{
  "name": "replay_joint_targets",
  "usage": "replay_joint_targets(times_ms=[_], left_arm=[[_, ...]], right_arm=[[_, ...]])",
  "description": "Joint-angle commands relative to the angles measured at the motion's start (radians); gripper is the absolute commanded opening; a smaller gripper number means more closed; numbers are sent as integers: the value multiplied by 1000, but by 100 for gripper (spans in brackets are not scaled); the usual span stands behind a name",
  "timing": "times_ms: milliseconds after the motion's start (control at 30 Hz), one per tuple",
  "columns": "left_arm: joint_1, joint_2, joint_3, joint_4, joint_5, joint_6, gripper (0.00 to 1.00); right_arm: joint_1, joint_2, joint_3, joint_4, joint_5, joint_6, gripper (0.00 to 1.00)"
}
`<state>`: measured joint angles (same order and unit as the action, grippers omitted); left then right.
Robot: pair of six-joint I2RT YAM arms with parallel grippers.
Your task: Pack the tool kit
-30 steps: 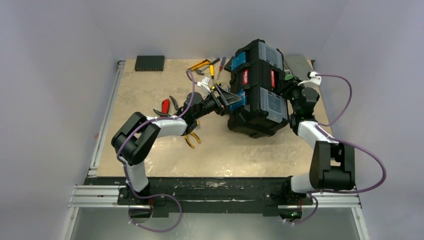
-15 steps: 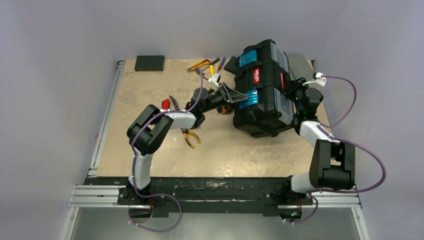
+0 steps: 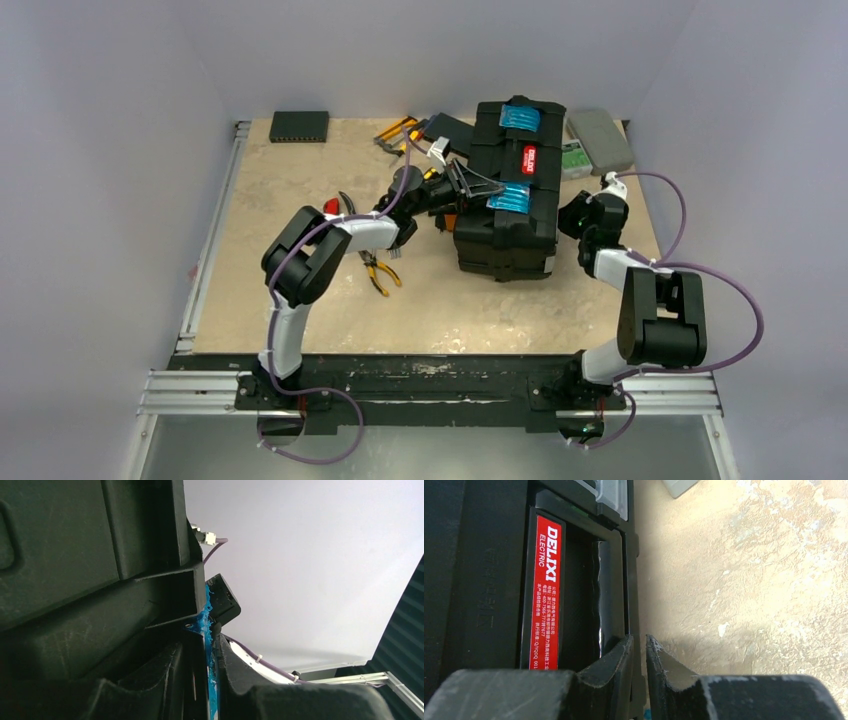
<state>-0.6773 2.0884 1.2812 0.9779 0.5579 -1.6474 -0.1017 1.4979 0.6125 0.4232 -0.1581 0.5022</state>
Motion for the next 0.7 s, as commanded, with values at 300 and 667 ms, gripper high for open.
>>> replay_joint_targets(times_ms=[300, 667], left_arm=[[-118, 107, 101, 446, 1, 18, 15], [-137, 85, 128, 448, -3, -30, 21]], right_arm=[[156, 18, -38, -294, -409, 32, 19], [156, -10, -10, -348, -390, 29, 20]])
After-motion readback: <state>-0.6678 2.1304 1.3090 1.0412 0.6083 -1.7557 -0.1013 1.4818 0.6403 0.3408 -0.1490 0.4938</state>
